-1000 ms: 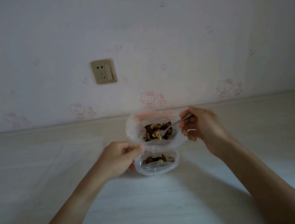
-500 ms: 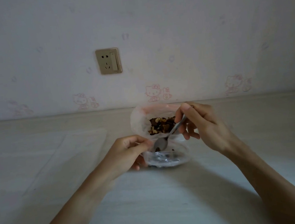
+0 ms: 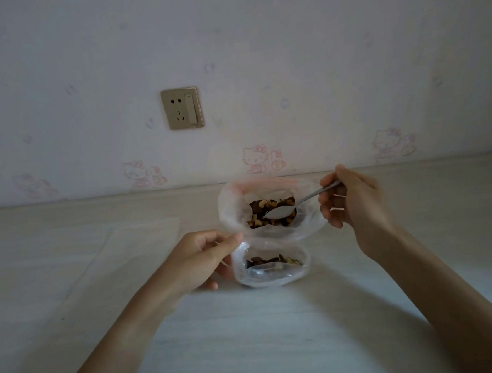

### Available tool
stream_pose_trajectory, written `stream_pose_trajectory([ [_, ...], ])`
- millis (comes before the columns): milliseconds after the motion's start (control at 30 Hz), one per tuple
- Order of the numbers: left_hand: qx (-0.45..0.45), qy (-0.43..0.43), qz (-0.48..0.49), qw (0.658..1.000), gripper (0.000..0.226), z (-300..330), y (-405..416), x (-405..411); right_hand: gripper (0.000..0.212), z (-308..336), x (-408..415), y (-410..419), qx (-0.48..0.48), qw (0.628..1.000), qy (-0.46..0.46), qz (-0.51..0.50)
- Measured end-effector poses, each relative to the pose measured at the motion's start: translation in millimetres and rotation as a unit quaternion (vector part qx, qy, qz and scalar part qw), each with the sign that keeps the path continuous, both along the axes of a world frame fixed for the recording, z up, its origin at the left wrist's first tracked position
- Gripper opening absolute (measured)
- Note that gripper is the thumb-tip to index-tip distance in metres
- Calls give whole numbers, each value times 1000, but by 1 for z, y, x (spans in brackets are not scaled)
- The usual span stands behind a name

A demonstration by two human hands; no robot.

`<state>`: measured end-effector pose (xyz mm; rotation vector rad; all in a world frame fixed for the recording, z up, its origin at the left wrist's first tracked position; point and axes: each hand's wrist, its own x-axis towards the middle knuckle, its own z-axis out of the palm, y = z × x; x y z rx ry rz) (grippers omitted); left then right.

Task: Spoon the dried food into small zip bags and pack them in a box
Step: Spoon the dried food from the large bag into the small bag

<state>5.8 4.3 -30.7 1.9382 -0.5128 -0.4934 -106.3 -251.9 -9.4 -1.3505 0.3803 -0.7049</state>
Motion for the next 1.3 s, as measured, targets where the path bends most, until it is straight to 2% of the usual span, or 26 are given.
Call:
stream_pose_trajectory([
  [167,23,-11,99,995,56,5,-8,21,42,-3,4,1,-37,998,41,-23],
  [300,61,-61,110,990,64,15,-24,38,42,-6,5,7,-114,991,66,-28],
  [433,63,-74,91,991,85,19,-50,44,40,-9,6,9,-169,983,67,-33],
  [467,61,-71,86,992,78,18,-56,45,40,-9,6,9,-176,982,67,-26],
  [567,36,-60,87,994,29,12,-69,49,38,-10,7,9,-206,976,69,-3],
  [600,31,-64,91,993,19,10,-71,49,37,-11,8,10,-219,973,68,-4],
  [867,-91,-108,89,986,20,-7,-67,39,26,-20,15,15,-227,970,82,31],
  [1000,-115,-110,74,984,17,-6,-68,36,24,-23,16,19,-152,982,91,71],
  [1300,-133,-112,74,982,9,-4,-68,35,30,-19,12,12,-13,992,99,71],
])
